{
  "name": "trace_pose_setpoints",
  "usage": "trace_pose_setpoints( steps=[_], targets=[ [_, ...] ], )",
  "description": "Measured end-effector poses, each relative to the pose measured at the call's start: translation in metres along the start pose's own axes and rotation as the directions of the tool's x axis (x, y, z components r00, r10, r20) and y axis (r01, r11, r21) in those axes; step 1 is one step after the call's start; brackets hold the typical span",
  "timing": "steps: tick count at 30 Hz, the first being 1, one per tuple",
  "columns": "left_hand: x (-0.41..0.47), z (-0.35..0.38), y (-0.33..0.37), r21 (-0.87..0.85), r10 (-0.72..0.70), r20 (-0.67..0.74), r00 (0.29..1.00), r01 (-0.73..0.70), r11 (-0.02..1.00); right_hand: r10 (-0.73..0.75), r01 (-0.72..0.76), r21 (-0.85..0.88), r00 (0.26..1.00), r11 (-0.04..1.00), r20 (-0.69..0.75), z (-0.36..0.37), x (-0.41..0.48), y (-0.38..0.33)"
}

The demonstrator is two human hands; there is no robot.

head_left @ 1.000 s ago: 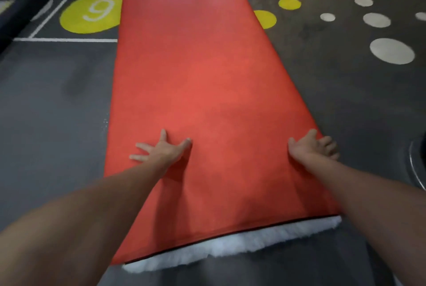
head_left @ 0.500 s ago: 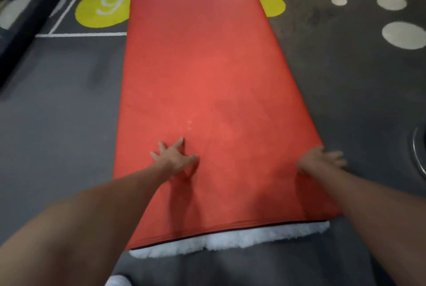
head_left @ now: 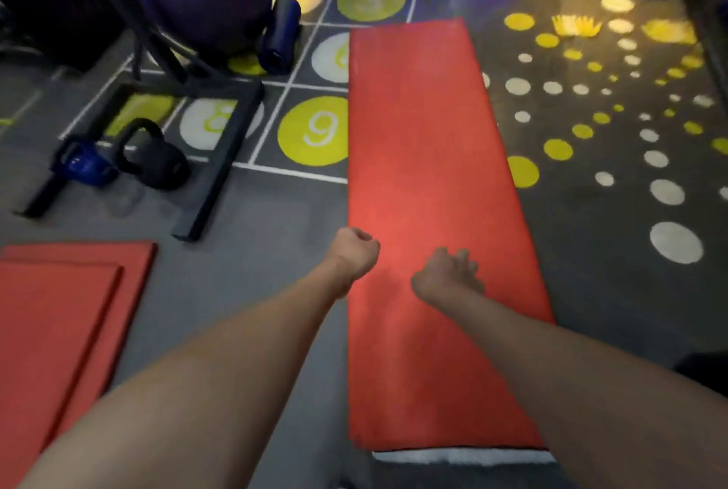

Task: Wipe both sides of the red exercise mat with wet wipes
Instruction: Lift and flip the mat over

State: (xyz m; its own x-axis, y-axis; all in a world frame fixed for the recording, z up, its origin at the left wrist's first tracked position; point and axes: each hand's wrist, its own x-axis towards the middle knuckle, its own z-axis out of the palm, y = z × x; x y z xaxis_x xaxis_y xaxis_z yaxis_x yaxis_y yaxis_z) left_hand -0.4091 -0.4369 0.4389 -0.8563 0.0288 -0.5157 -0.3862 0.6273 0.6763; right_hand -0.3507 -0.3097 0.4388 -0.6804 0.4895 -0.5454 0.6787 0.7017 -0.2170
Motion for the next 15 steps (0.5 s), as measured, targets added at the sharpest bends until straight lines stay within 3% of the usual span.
trace_pose_setpoints(
  steps=[8, 15],
  targets=[
    [0.049, -0.198, 0.172, 0.038, 0.163, 0.026, 0.986, -0.164, 0.986, -0.041, 0.040, 0.144, 0.999, 0.989, 0.005, -0.157, -0.009, -0.213],
    [0.219, -0.295, 0.280, 0.023, 0.234, 0.096, 0.967, -0.238, 0.971, 0.034, -0.031, 0.280, 0.999, 0.960, -0.004, -0.228, 0.128, -0.374]
  ],
)
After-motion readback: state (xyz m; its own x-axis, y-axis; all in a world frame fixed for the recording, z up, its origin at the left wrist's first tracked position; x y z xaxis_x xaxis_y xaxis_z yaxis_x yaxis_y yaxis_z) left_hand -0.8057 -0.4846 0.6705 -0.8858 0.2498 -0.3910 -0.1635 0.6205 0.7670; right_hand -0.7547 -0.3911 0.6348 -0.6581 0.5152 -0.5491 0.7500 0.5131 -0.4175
